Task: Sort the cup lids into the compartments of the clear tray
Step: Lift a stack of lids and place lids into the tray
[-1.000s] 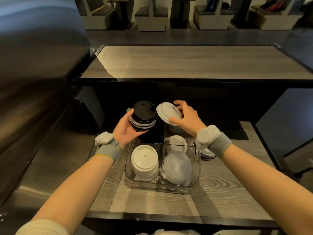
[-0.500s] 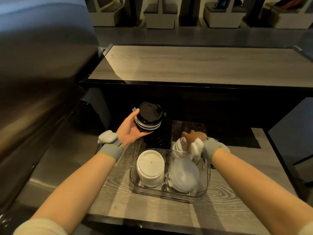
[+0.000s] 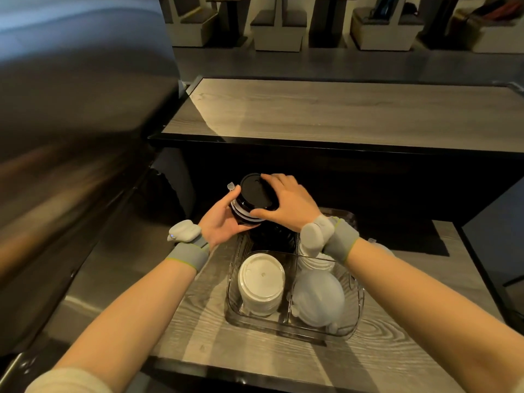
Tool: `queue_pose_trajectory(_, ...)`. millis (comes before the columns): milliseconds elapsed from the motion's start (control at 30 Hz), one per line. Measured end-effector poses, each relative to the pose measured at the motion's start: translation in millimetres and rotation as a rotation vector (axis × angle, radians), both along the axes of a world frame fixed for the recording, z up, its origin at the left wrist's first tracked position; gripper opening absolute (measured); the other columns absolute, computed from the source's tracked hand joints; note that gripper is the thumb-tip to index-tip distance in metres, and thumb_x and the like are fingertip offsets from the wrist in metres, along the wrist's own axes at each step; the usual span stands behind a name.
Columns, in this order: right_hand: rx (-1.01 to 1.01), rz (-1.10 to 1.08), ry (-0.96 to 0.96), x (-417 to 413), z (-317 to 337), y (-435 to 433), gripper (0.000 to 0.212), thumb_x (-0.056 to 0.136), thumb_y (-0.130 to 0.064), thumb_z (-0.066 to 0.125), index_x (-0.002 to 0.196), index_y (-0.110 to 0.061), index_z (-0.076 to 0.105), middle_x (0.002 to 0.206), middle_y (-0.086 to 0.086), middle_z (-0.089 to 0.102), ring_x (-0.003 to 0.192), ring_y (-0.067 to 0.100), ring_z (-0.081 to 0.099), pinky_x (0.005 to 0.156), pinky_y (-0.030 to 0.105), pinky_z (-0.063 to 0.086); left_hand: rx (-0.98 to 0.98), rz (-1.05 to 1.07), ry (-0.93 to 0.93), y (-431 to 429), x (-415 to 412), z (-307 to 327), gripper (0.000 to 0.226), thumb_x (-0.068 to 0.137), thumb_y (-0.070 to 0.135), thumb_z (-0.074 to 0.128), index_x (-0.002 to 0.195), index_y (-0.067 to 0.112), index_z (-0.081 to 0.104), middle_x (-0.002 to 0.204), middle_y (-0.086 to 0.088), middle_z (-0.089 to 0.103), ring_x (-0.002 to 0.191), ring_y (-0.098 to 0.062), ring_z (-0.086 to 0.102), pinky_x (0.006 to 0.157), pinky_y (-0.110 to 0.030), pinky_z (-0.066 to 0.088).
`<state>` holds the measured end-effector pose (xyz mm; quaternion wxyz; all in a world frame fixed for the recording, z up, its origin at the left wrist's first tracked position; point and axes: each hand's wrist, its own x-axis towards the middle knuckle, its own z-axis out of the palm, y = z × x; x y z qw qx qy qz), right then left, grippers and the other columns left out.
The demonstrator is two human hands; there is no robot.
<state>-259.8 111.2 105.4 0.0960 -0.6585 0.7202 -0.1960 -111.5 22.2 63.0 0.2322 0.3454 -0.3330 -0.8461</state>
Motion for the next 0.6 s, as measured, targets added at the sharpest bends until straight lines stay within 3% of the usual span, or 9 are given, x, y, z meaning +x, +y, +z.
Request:
queue_pose_trajectory(67,-0.006,-0.011,-0.077,0,-2,-2,0.082,0.075,-0.053,0.066,0.140,-0.017,0.032,0.139,0.006,0.040,0.127,0.022,0.036,0.102,0.036,0.036,-0.006,-0.011,-0.008,1,1,2,0.035,0.093,0.038,0.046,0.109,0.011,0.062,0.105,-0.012,0.068,0.100,-0.028,0.063,0.080,-0.044,0.052)
queue_pose_trajectory(267,-0.020,-0.055,-0.558,1,2,0,0.070,0.077,-0.039,0.070,0.136,-0.020,0.039,0.136,0.005,0.044,0.127,0.020,0.040,0.103,0.030,0.034,0.027,0.024,0.039,2,11,-4,0.039,0.096,0.036,0.044,0.124,0.011,0.055,0.114,-0.013,0.064,0.113,-0.030,0.057,0.091,-0.044,0.046)
queue_pose_trajectory(433,-0.026,-0.053,-0.561,6,0,1,0.066,0.076,-0.035,0.072,0.134,-0.018,0.043,0.132,0.007,0.047,0.122,0.019,0.045,0.096,0.023,0.037,0.035,0.049,0.049,5,11,-5,0.035,0.095,0.032,0.047,0.119,0.010,0.058,0.111,-0.014,0.065,0.108,-0.030,0.059,0.086,-0.045,0.049)
queue_pose_trajectory(533,-0.080,-0.113,-0.683,4,0,1,0.063,0.079,-0.036,0.069,0.134,-0.019,0.042,0.133,0.007,0.045,0.123,0.020,0.043,0.098,0.025,0.037,0.041,0.086,0.038,3,15,-4,0.028,0.094,0.027,0.048,0.114,0.009,0.057,0.110,-0.014,0.064,0.102,-0.028,0.061,0.078,-0.042,0.051)
queue_pose_trajectory(600,-0.071,-0.181,-0.628,-5,-4,3,0.063,0.079,-0.039,0.068,0.134,-0.022,0.041,0.133,0.007,0.042,0.126,0.021,0.038,0.101,0.030,0.034,0.073,0.136,0.030,-2,21,-4,0.027,0.093,0.026,0.049,0.114,0.009,0.055,0.113,-0.015,0.062,0.105,-0.029,0.059,0.077,-0.044,0.052)
